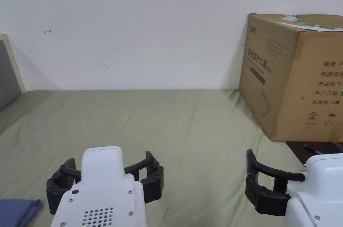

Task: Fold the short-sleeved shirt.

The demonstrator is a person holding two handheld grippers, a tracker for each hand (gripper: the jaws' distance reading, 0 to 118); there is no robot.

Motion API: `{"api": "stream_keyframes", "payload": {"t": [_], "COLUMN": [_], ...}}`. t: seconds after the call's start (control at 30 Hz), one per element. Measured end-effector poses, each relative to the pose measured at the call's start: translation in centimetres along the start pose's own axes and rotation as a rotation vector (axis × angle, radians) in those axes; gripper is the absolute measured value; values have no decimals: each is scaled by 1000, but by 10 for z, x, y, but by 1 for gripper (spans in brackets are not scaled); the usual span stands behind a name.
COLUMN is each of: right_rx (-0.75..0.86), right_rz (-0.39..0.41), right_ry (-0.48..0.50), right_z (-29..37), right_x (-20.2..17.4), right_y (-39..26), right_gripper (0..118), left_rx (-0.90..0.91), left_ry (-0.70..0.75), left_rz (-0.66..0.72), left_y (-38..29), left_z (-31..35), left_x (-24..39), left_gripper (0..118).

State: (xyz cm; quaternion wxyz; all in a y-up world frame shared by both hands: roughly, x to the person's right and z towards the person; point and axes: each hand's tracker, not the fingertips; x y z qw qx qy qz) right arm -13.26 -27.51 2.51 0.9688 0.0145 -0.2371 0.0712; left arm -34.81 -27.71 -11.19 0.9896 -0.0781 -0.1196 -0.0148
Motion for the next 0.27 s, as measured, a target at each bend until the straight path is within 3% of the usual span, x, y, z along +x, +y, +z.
{"api": "stream_keyframes", "payload": {"t": [0.27], "right_rx": [0], "right_rz": [-8], "right_ry": [-6], "right_z": [0], "right_x": [2], "right_y": [-1], "right_gripper": [118], "left_rx": [-11], "left_ry": [-42], "left_rz": [36], "left_y": [0], "left_z": [2], "left_x": [-1], "left_gripper": [117]}}
